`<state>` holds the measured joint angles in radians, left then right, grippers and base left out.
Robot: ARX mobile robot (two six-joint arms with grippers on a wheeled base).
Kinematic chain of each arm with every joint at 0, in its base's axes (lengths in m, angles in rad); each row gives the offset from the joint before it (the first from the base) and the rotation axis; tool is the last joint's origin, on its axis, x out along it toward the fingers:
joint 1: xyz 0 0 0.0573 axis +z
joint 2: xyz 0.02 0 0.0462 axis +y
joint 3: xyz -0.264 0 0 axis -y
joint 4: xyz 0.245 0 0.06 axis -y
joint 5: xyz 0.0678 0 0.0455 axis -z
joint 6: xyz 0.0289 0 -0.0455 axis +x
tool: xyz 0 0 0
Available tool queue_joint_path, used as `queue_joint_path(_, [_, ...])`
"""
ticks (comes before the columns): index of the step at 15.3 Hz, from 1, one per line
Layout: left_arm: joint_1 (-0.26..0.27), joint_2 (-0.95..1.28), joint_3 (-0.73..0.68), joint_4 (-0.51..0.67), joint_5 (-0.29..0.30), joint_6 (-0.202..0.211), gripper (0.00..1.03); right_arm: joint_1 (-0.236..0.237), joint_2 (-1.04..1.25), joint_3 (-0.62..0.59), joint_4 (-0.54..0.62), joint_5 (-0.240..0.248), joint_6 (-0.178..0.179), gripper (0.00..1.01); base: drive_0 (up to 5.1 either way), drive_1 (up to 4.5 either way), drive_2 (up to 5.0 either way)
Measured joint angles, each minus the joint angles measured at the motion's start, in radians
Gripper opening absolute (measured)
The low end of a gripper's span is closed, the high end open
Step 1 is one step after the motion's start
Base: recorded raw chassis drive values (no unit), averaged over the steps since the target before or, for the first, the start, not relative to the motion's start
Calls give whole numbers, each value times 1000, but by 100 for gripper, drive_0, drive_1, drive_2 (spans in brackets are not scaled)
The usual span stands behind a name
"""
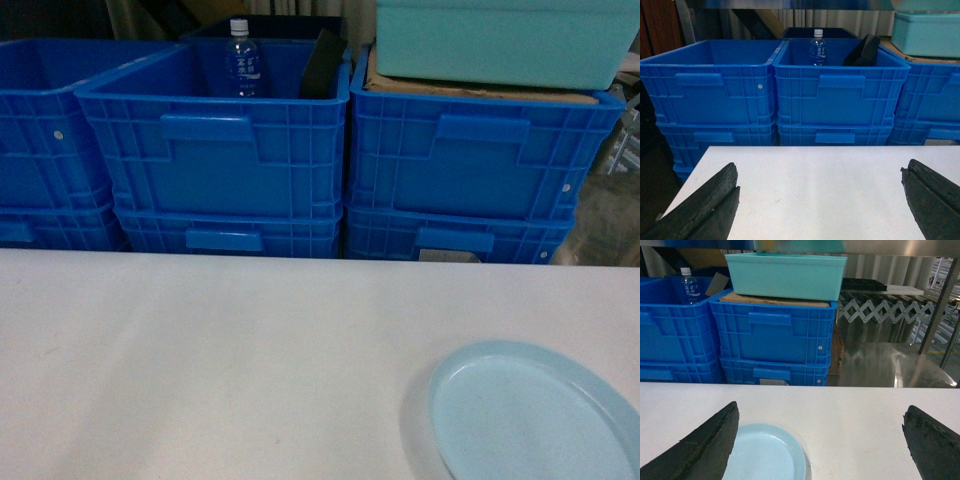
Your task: Place blue tray on left shelf second layer neatly
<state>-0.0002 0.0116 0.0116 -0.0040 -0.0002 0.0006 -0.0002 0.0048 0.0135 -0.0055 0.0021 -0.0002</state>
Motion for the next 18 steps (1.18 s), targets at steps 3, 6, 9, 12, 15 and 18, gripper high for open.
queue_joint_path(3, [0,0,0,0,0,0,98,0,0,0,0,0,0,98,0,0,0])
queue_joint_path(6, [0,0,0,0,0,0,98,0,0,0,0,0,0,98,0,0,0])
queue_joint_path(9, [0,0,0,0,0,0,98,0,0,0,0,0,0,98,0,0,0])
queue_joint_path(12, [0,0,0,0,0,0,98,0,0,0,0,0,0,98,0,0,0])
queue_joint_path(15, [0,0,0,0,0,0,98,0,0,0,0,0,0,98,0,0,0])
queue_joint_path(18, [0,0,0,0,0,0,98,0,0,0,0,0,0,98,0,0,0])
